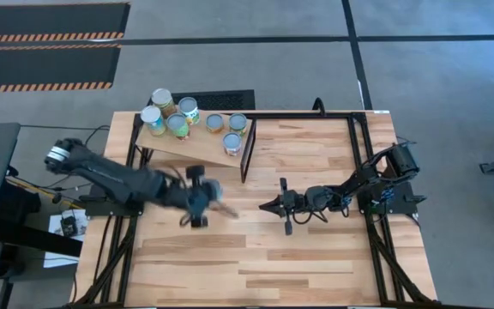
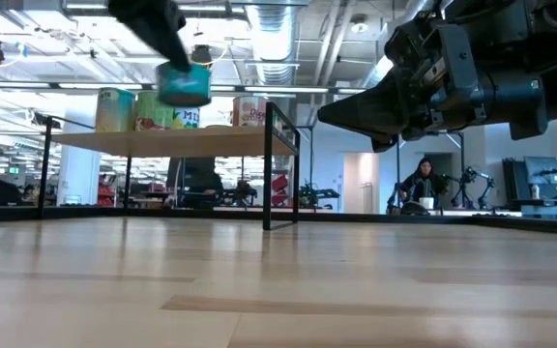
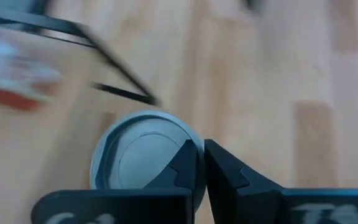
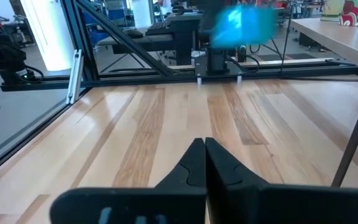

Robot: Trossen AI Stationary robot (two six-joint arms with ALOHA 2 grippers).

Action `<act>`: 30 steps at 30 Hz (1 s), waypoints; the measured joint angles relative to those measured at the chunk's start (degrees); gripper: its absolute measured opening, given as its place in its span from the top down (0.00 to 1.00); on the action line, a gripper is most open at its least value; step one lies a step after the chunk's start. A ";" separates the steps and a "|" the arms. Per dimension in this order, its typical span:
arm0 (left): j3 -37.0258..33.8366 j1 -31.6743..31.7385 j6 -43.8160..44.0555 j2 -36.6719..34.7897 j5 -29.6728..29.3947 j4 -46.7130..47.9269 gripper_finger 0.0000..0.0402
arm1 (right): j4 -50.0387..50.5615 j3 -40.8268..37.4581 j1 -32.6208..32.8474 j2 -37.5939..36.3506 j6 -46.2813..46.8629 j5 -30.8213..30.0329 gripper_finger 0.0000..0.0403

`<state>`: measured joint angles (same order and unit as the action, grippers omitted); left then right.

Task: Pick and place cans onto a shelf
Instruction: Put the canned tuna on the shelf

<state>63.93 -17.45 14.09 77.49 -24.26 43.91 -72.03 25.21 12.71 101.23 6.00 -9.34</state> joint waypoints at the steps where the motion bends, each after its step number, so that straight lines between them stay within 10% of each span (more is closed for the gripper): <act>1: 0.93 2.02 -0.33 -0.97 -0.05 0.62 0.99 | 0.00 0.00 0.00 0.00 0.02 -0.01 0.98; 13: 4.34 28.32 -11.28 -1.33 8.48 2.05 0.99 | 0.35 0.00 0.00 0.00 0.04 0.02 0.98; 30: 4.48 34.60 -14.47 4.48 12.22 -1.30 0.99 | 0.83 0.00 -0.02 0.02 0.20 0.04 0.98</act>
<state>68.41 17.15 -0.38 81.97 -12.03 42.60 -71.20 25.21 12.69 101.25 6.20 -9.30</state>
